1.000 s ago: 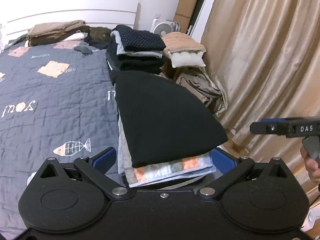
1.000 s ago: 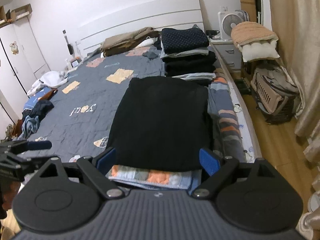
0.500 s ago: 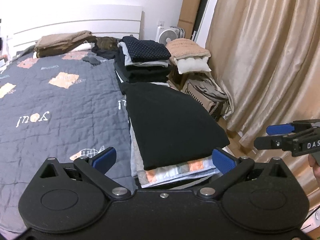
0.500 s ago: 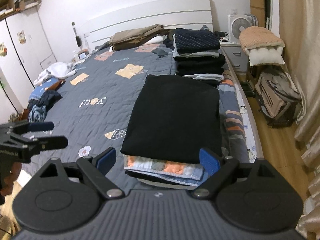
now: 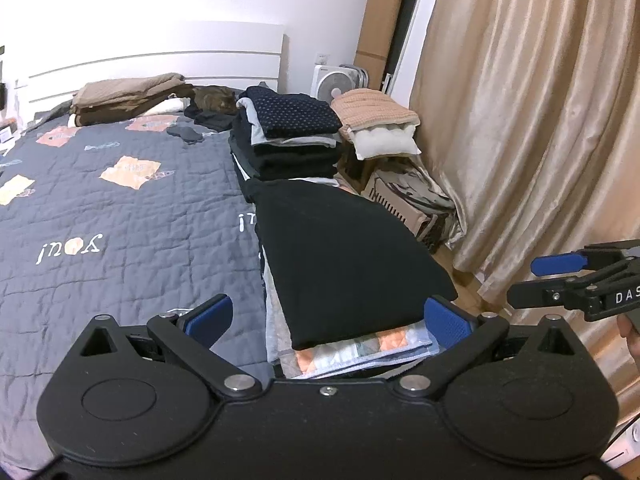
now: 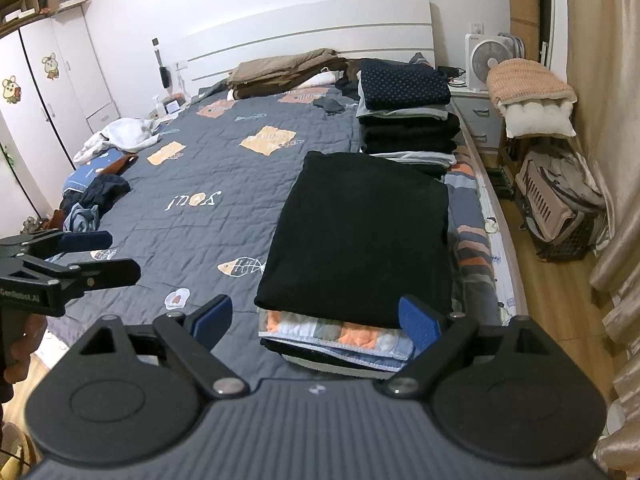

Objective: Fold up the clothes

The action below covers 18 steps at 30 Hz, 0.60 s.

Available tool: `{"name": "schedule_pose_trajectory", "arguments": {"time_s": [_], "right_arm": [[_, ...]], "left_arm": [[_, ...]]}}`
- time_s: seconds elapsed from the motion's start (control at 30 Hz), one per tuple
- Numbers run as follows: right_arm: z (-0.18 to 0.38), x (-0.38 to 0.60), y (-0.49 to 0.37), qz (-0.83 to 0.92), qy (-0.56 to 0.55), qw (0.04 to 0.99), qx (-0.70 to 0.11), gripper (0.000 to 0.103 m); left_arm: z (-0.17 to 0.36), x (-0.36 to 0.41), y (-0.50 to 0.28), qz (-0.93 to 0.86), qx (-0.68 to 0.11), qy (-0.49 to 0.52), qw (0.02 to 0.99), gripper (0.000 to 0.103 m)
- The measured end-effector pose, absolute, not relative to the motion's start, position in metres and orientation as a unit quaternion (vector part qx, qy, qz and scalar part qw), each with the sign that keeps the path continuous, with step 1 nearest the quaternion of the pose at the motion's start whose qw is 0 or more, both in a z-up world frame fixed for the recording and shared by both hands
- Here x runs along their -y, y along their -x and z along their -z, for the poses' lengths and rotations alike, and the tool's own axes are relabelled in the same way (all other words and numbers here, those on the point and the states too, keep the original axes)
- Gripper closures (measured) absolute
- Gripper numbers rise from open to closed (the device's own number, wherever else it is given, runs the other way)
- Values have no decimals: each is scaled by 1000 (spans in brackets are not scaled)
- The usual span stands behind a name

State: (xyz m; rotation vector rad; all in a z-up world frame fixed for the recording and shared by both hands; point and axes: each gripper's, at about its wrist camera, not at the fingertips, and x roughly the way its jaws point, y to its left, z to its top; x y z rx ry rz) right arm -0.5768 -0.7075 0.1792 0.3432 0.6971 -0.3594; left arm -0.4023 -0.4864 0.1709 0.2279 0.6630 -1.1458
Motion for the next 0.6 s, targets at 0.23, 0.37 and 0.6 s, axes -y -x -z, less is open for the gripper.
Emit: {"name": "schedule_pose_trajectory", "arguments": {"time_s": [0.23,0.37,0.6], "right_arm": [[-181,707,576,174,-168,909,-339,13],[-182,705,575,171,-165,910,-341,13],[-181,704,576,168,-164,909,-344,13]], "left_arm": [[-169,487,407,537,-294,-116,782,0],[-168,487,407,537,-297,-113,781,0],[-165,483,407,537,-292,-108,784,0]]}}
